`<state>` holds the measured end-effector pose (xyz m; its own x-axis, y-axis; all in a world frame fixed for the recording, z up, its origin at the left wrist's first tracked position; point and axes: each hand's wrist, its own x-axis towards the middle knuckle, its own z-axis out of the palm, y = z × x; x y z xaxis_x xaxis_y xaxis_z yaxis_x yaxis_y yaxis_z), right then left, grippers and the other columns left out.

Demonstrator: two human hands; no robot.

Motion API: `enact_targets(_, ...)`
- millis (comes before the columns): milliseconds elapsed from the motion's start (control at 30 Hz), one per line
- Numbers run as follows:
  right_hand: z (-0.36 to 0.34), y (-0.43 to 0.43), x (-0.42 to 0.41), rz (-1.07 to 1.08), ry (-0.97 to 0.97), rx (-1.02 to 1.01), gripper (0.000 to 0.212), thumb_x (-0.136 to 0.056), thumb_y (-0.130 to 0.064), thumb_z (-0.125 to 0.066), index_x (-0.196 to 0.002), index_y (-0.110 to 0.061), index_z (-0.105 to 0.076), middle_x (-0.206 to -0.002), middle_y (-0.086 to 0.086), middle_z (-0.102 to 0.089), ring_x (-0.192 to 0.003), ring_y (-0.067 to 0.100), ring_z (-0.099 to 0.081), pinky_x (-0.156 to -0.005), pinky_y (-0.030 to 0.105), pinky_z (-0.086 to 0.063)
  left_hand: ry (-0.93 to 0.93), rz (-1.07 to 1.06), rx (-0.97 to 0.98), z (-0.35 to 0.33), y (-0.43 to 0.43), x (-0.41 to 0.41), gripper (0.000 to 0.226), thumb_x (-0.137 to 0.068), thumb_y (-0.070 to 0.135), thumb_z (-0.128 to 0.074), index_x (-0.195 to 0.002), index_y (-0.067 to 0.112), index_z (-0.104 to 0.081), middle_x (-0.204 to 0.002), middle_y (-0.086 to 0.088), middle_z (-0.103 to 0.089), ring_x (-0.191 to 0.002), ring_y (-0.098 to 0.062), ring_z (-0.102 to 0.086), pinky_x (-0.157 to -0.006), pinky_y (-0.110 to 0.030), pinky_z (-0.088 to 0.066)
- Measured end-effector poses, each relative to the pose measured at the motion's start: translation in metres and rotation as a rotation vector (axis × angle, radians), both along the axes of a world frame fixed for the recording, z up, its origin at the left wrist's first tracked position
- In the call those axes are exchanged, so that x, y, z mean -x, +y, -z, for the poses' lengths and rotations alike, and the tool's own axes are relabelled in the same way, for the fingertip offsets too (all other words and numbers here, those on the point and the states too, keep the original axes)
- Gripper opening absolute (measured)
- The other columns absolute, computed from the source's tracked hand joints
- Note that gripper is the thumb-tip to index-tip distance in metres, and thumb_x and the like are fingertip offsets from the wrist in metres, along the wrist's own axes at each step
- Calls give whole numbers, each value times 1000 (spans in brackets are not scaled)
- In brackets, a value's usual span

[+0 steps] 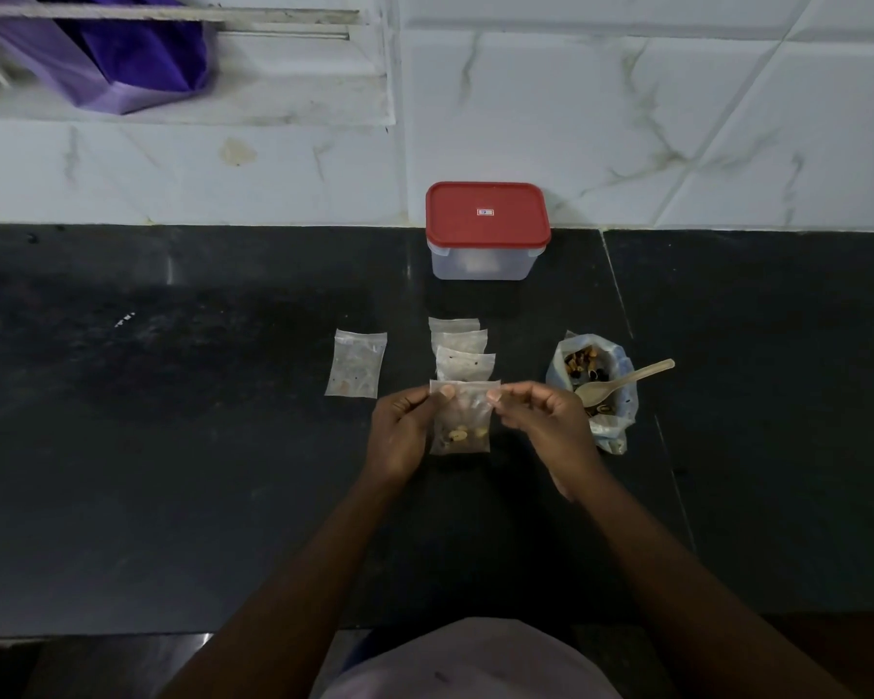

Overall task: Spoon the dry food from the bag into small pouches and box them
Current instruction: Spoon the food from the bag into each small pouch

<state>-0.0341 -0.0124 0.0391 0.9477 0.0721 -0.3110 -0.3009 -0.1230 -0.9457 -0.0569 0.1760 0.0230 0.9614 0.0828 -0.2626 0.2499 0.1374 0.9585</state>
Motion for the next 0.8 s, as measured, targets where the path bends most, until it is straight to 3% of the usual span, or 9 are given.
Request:
enact_targets(233, 11, 7, -4, 61, 100, -102, 10, -95, -3, -66, -97, -7, -76, -102, 8, -77, -103, 24, -73, -96, 43, -59, 27, 51, -20, 5, 8, 3, 26, -104, 10, -53, -95, 8, -77, -95, -8, -80, -90, -17, -77, -76, -22, -59)
enact_targets(400, 19, 11, -6, 110, 166, -121, 10, -96, -6, -65, -98, -8, -75, -104, 8, -76, -102, 24, -73, -88, 37, -62, 20, 87, -118, 22, 13, -3, 28, -106, 14, -52, -105, 2, -77, -100, -9, -80, -98, -25, -76, -91, -41, -60)
enact_targets(533, 24, 15, -8, 157, 174, -112, 7, -95, -12, -70, -98, -10, -76, -98, 9, -77, -92, 22, -74, -81, 36, -63, -25, 80, -208, 27, 13, -13, 27, -106, 19, -55, -97, 10, -79, -91, -6, -80, -91, -25, -76, -83, -40, -61)
enact_targets(667, 26, 21, -16, 213, 171, -76, 9, -95, -14, -71, -102, -11, -75, -97, 5, -78, -91, 18, -75, -79, 33, -63, 91, -20, -110, 27, 9, -25, 16, -101, 15, -62, -99, 16, -78, -98, -6, -80, -96, -24, -77, -88, -46, -62)
enact_targets(800, 30, 24, -23, 239, 165, -68, 10, -97, -15, -68, -105, -11, -74, -99, 5, -77, -94, 18, -74, -79, 31, -62, 62, 57, -187, 25, 11, -33, 13, -96, 25, -71, -99, 15, -79, -94, 0, -80, -92, -18, -77, -89, -44, -62)
